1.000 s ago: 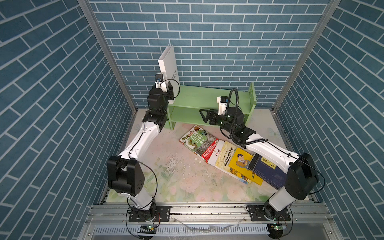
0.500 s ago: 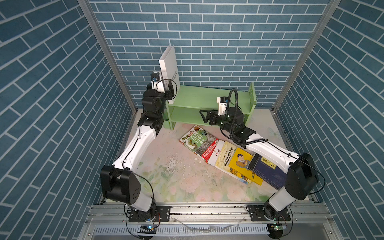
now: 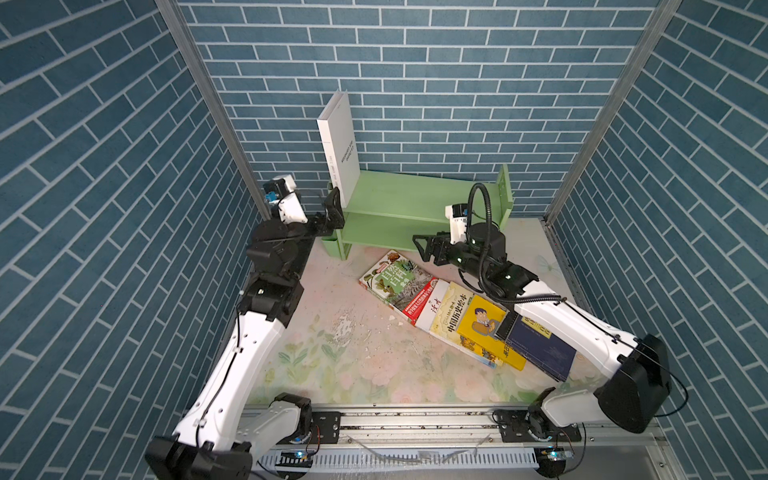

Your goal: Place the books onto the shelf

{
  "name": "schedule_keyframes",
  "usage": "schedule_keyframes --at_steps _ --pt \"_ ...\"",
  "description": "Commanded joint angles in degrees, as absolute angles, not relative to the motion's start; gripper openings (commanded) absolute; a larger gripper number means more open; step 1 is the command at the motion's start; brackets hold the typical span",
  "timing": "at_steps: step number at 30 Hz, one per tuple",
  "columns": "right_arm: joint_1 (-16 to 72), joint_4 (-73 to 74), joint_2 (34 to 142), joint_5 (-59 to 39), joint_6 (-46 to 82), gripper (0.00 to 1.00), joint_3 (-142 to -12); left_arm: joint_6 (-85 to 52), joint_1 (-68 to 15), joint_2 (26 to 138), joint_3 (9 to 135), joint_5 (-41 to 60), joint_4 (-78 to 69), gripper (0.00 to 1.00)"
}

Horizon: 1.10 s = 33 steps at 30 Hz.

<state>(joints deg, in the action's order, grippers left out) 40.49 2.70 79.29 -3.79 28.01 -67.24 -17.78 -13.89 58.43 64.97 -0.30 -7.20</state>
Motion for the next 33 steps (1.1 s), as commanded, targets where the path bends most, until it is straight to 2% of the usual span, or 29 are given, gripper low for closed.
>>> schedule_keyframes --at_steps 1,8,15,24,33 --pt "41.3 -3.7 77.2 -0.6 26.7 0.91 -63.8 -25.6 -14.6 55.1 60.9 -0.1 3.2 1.00" --pt "41.9 -8.5 80.1 1.4 29.1 0.98 -59.0 -37.8 -18.6 51.3 49.1 0.3 9.9 1.00" --pt "41.7 -9.3 88.5 1.7 22.9 0.99 -59.7 -42.3 -26.6 53.1 40.8 -0.2 10.2 1.00" --pt "37.3 -12.6 102.0 -7.3 10.1 0.99 -69.1 -44.7 -28.3 52.6 33.1 -0.7 6.6 1.00" --pt "35.7 -20.3 111.4 -7.0 0.0 0.99 -78.9 -46.1 -29.9 57.5 30.2 1.6 2.1 1.00"
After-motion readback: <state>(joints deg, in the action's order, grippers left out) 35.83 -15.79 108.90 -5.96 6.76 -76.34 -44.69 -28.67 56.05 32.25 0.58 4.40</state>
